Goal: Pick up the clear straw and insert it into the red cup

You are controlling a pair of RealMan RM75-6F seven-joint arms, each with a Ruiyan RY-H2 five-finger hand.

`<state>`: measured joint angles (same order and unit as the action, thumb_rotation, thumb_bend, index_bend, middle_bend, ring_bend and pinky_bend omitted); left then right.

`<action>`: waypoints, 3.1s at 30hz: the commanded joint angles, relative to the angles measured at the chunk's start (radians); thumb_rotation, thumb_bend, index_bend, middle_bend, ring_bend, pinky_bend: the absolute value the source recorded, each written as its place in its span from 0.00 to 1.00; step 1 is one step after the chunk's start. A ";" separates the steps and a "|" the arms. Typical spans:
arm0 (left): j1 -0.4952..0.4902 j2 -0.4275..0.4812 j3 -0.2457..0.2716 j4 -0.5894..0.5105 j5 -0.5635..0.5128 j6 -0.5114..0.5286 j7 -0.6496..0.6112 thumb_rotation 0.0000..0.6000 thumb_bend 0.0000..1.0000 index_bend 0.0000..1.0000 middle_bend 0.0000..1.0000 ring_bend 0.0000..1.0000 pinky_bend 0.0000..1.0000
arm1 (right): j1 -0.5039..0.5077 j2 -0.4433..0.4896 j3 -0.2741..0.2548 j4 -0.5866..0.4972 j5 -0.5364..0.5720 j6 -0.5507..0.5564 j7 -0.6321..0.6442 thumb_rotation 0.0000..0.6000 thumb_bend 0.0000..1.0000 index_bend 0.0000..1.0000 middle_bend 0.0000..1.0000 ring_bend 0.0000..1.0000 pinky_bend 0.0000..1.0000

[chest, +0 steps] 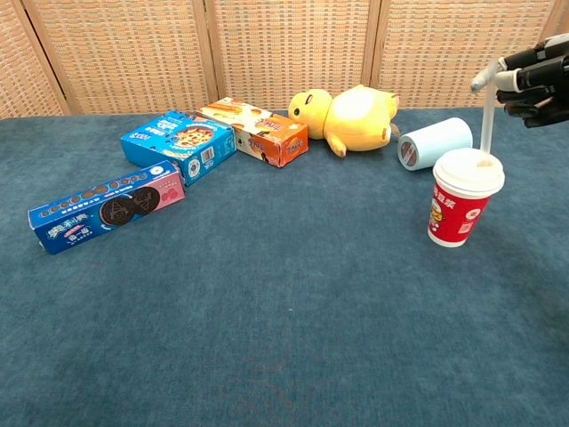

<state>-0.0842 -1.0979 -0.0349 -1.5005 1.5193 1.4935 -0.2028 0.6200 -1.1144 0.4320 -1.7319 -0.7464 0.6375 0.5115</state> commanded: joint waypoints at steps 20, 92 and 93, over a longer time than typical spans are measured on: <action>0.000 0.000 0.001 0.000 0.000 -0.002 0.001 1.00 0.10 0.00 0.00 0.00 0.00 | -0.037 -0.014 -0.007 0.076 -0.105 -0.065 0.084 1.00 0.69 0.77 0.93 0.84 1.00; -0.002 -0.001 0.004 0.003 0.003 -0.005 -0.001 1.00 0.10 0.00 0.00 0.00 0.00 | -0.076 -0.015 -0.021 0.168 -0.340 -0.179 0.286 1.00 0.06 0.46 0.87 0.82 1.00; -0.002 -0.001 0.004 0.003 0.003 -0.005 -0.001 1.00 0.10 0.00 0.00 0.00 0.00 | -0.076 -0.015 -0.021 0.168 -0.342 -0.180 0.287 1.00 0.06 0.46 0.87 0.82 1.00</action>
<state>-0.0862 -1.0991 -0.0306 -1.4978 1.5221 1.4887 -0.2042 0.5440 -1.1292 0.4107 -1.5641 -1.0878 0.4580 0.7978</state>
